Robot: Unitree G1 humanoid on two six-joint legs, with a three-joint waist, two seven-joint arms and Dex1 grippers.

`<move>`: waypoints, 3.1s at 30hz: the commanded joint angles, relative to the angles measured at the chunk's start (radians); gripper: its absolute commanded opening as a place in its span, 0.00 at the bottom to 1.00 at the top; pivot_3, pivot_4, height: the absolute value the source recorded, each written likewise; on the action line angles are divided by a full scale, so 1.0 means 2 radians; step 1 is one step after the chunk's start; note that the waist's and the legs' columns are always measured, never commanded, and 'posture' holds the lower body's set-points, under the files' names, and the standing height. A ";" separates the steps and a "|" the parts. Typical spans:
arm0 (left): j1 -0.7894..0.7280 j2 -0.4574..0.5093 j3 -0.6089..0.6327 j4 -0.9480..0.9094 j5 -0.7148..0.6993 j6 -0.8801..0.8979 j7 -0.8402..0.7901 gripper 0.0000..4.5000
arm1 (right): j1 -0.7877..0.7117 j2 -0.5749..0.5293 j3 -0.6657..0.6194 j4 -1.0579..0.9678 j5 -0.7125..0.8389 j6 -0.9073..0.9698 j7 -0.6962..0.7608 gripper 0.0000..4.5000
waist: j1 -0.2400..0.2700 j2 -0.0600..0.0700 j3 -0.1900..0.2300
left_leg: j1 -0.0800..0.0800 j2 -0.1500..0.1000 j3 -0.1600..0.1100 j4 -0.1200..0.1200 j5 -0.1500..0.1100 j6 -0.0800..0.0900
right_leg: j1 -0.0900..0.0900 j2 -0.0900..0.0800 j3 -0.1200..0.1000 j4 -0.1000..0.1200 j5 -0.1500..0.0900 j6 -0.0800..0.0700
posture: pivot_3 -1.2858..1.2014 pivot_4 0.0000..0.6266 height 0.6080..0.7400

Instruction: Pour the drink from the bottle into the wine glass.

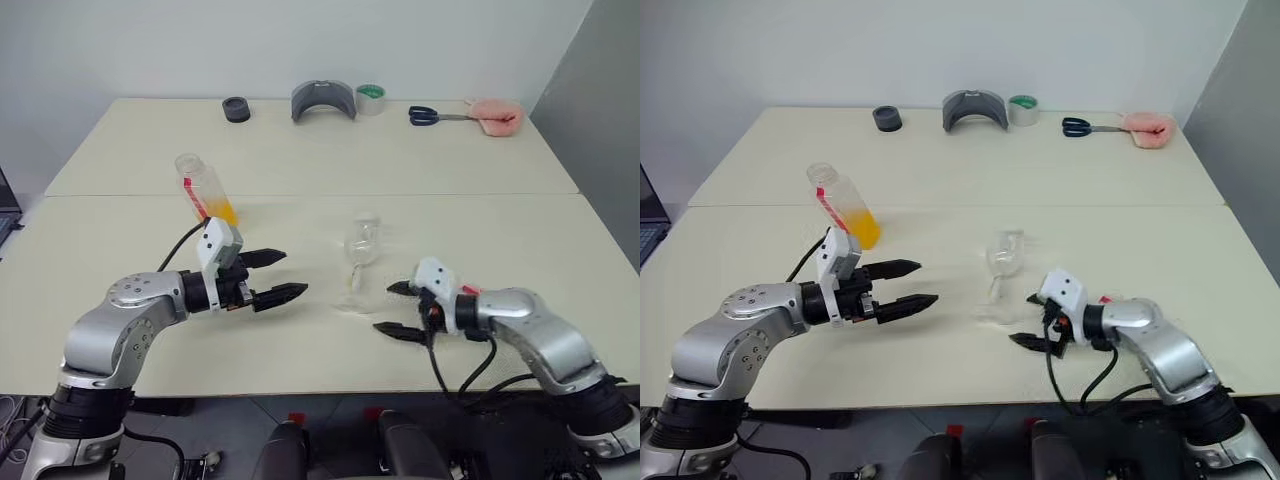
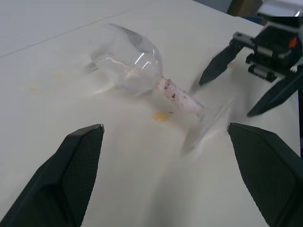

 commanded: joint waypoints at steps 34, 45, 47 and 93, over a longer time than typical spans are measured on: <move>0.034 0.024 -0.025 0.020 0.051 -0.121 -0.088 1.00 | -0.266 0.228 -0.210 0.357 0.095 0.339 -0.193 0.64 | -0.001 0.000 0.000 | 0.000 0.000 0.000 0.000 0.000 0.000 | -0.001 0.000 0.000 0.001 0.000 0.000 | 0.52 0.24 1.00; 0.027 0.019 -0.026 -0.009 0.038 -0.089 -0.070 1.00 | -0.288 0.252 -0.267 0.384 0.099 0.301 -0.238 0.03 | -0.001 0.001 0.000 | 0.000 0.000 0.000 0.000 0.000 0.000 | -0.001 0.000 0.000 0.001 0.000 0.000 | 0.52 0.24 1.00; 0.026 0.018 -0.023 -0.012 0.035 -0.082 -0.067 1.00 | -0.303 0.248 -0.253 0.392 0.074 0.214 -0.237 0.03 | -0.001 0.001 0.000 | 0.000 0.000 0.000 0.000 0.000 0.000 | -0.001 0.000 0.000 0.001 0.000 0.000 | 0.52 0.24 1.00; -0.006 -0.021 0.052 0.011 0.058 -0.111 0.090 1.00 | -0.214 0.336 -0.028 0.524 -0.213 -0.561 -0.256 0.03 | -0.015 0.001 0.001 | 0.002 0.000 0.002 0.000 0.000 0.000 | -0.001 0.000 0.001 0.003 0.000 -0.001 | 0.52 0.24 1.00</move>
